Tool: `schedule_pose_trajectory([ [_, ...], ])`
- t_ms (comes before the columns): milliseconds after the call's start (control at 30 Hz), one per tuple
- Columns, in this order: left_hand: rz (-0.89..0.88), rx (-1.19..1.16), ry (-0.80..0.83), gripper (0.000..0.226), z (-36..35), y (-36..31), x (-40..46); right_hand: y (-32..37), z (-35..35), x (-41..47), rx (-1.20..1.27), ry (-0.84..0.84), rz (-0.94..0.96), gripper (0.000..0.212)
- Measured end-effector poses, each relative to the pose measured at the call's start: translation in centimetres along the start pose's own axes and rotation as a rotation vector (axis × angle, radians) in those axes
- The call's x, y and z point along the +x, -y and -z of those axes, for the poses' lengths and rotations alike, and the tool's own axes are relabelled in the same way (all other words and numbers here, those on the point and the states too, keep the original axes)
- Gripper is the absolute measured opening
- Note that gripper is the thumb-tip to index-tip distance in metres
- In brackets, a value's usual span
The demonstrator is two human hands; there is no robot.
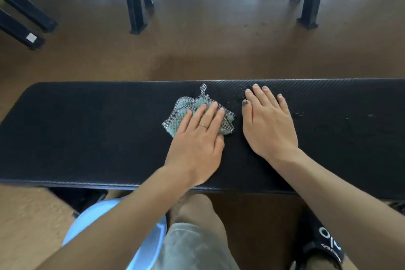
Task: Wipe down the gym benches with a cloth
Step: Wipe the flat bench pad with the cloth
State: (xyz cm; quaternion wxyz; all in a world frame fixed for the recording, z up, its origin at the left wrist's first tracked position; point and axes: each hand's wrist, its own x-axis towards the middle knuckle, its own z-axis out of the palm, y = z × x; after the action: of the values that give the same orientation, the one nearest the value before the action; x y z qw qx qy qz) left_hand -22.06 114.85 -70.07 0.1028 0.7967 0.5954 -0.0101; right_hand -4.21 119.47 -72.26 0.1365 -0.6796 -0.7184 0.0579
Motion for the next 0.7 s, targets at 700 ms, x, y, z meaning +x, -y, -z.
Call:
schedule_pose_trajectory([
  [700,0.044,-0.009,-0.006,0.068,0.4,-1.5,5.9,-0.2,-0.1,0.9,0.165,-0.122,-0.003,0.062],
])
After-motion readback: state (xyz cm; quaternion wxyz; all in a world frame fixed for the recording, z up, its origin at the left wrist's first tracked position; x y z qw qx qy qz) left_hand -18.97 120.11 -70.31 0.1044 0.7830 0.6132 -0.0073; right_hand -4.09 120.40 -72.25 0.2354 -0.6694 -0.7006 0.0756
